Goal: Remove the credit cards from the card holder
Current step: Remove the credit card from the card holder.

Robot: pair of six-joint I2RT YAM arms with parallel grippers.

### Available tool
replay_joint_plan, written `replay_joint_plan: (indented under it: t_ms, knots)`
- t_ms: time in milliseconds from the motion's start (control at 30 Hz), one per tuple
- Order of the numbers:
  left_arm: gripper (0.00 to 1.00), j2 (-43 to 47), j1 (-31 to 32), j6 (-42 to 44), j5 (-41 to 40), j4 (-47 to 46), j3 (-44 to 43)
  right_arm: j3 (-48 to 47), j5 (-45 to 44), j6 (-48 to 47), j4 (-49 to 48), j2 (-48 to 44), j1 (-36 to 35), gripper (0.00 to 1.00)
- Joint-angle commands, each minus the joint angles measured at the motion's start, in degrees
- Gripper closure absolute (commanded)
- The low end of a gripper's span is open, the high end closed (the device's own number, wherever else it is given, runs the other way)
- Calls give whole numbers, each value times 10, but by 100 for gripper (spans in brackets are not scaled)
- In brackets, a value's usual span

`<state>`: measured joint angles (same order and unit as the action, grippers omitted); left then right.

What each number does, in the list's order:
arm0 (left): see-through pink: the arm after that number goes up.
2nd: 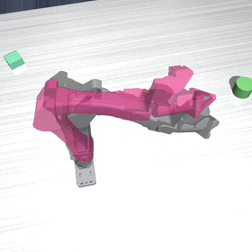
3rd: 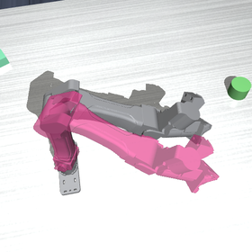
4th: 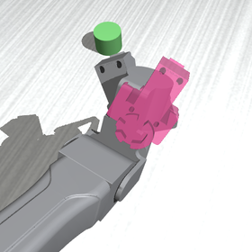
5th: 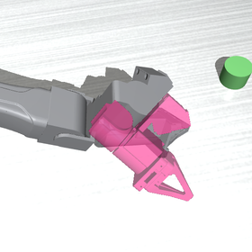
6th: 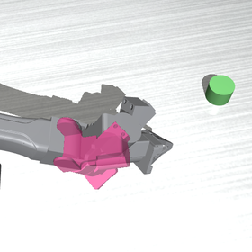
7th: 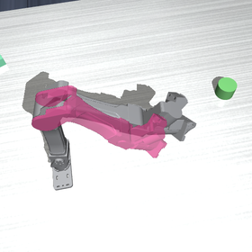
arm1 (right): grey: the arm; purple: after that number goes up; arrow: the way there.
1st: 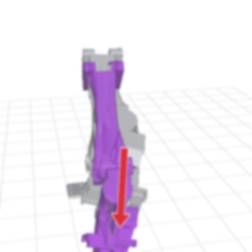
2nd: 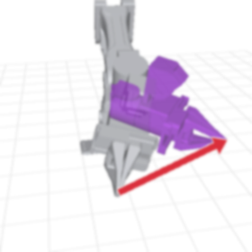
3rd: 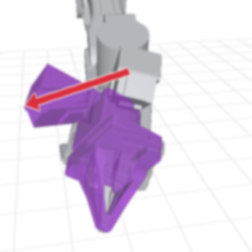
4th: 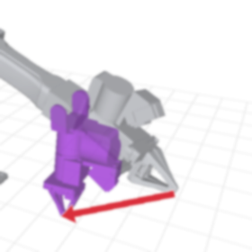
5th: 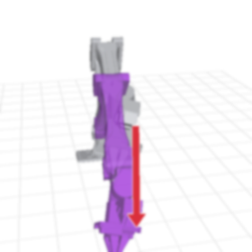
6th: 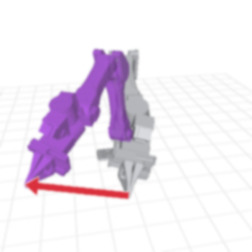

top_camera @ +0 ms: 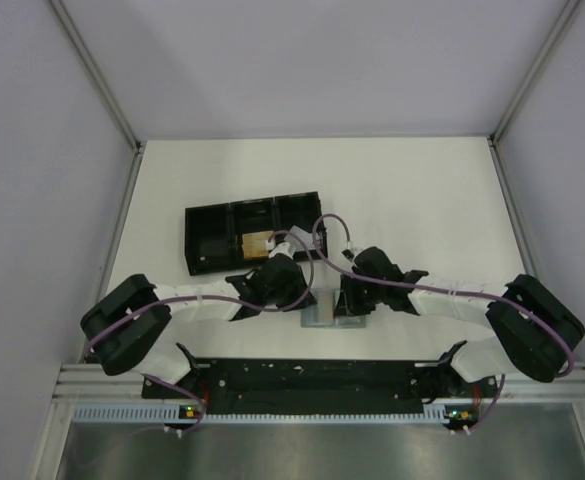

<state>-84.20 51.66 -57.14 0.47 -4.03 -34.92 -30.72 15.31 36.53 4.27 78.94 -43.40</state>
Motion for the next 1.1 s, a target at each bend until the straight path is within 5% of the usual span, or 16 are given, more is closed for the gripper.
replay_joint_plan:
  t_ms: [0, 167, 467, 833, 1067]
  knots:
    - [70, 27, 1, -6, 9, -24, 10, -36, 1, -5, -28, 2, -21, 84]
    - [70, 37, 1, -4, 15, -21, 10, -35, -40, -2, -7, -20, -22, 80]
    - [61, 103, 1, 5, -51, 22, 42, -90, -150, -54, 85, -71, -84, 36]
    - [54, 123, -2, 27, -127, 95, 50, -156, -244, -69, 122, 27, -147, 20]
    - [57, 80, -5, 33, -108, 83, 48, -184, -285, -74, 151, 77, -171, 19]
